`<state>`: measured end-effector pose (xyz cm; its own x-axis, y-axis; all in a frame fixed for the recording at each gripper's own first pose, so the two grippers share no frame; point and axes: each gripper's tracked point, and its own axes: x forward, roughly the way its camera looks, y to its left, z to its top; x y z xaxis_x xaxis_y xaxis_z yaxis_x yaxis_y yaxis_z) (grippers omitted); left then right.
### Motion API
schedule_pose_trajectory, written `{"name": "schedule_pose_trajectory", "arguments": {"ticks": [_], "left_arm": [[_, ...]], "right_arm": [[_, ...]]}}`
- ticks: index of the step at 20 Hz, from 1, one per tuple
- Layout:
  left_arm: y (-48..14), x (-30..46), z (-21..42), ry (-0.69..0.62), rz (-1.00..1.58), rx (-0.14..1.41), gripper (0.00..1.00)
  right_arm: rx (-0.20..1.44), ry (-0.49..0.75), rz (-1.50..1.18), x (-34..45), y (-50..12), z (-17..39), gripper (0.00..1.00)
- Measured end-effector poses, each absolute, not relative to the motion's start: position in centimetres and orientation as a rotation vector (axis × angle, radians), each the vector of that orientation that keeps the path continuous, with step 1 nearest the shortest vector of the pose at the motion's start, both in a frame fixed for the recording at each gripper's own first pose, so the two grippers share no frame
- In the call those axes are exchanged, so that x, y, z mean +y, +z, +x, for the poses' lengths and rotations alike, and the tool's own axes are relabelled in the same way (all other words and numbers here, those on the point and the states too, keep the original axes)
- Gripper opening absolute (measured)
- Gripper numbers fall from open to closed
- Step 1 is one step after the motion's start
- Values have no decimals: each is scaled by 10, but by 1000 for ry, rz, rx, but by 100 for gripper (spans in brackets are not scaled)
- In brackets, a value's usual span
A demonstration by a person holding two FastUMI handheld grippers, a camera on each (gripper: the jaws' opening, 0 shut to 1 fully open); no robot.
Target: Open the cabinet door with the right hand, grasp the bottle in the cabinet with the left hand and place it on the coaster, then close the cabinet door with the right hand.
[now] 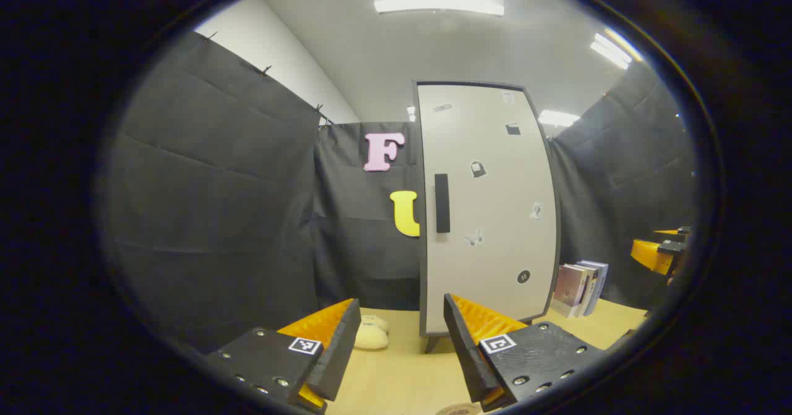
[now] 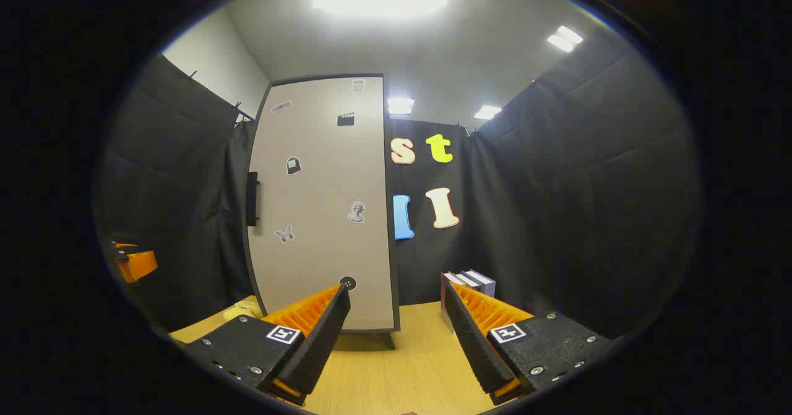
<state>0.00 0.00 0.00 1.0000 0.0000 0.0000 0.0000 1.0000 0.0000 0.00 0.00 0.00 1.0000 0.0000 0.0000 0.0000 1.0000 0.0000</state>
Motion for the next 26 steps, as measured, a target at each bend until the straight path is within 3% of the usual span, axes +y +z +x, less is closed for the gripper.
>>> {"name": "schedule_pose_trajectory", "arguments": {"ticks": [18,26], "left_arm": [[5,19,2,24,7,-11,77],[10,69,-29,119,37,-22,77]], "right_arm": [[6,59,-12,9,7,10,95],[-30,172,31,70,33,51,95]]}}
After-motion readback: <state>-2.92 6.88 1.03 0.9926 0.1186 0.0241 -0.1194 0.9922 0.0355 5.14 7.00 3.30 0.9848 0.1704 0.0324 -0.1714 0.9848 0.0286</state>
